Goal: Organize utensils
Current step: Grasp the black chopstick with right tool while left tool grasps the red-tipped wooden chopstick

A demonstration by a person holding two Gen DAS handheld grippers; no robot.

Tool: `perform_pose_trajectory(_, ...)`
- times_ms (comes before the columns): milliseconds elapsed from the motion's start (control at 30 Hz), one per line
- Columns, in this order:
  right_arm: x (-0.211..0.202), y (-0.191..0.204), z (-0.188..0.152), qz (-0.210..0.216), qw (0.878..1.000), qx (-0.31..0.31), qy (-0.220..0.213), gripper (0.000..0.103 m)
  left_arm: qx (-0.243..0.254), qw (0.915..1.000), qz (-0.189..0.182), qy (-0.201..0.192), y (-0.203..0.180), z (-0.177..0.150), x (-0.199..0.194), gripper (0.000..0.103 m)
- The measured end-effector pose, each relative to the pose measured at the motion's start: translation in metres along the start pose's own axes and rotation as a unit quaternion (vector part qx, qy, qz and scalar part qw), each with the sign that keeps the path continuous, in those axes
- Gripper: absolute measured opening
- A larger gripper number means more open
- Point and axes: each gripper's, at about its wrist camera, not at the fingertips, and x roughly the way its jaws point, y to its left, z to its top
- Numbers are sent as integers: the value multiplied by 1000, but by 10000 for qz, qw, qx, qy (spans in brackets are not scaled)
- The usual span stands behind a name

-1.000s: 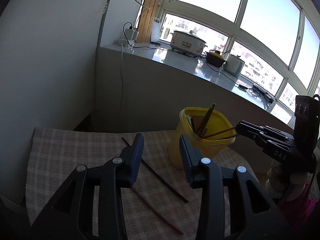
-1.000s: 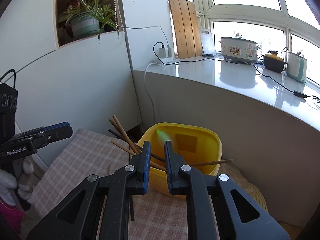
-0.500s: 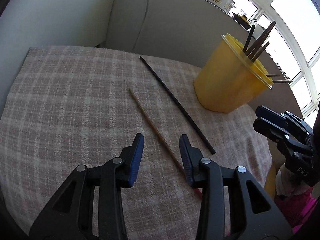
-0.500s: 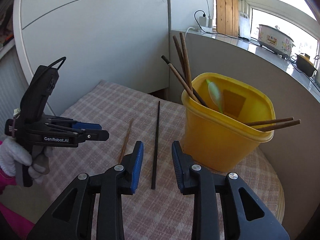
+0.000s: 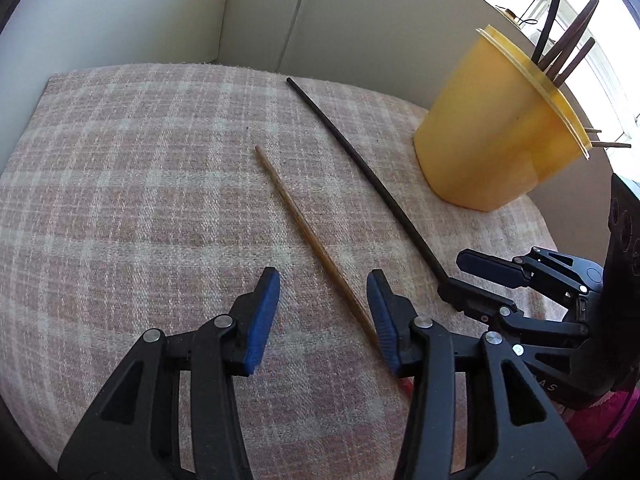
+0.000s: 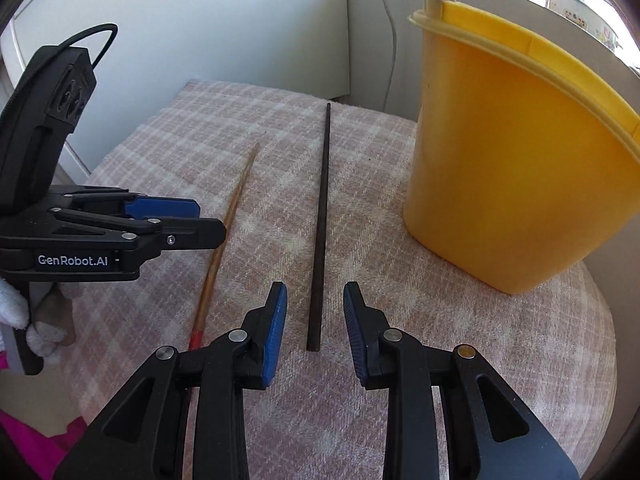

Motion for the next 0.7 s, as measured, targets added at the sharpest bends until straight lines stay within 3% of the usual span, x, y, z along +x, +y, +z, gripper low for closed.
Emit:
perform_pose_trajectory(167,11,-6,-2,31,9999,116,122,27,222,9997,108,-25,-7,5,8,46)
perform_pose_trajectory(300,11,-6,-3,30,9998,145,163,8,544,9982,242,-59,-14,7,15,46)
perform_pose_trajectory(467,5,-12,-11,125,9990,382,218,6,950,9947,363,-133,-21,4,20,46)
perform_pose_trajectory(567,0,-14,-18,167,9980,541,281,6,1254,9903,574,-186,-28,2,25,35)
perform_pose_trajectory(700,-11,-17,-33,310,9956,774,435,6,1294,9900,546,-154,-26,3,25,23)
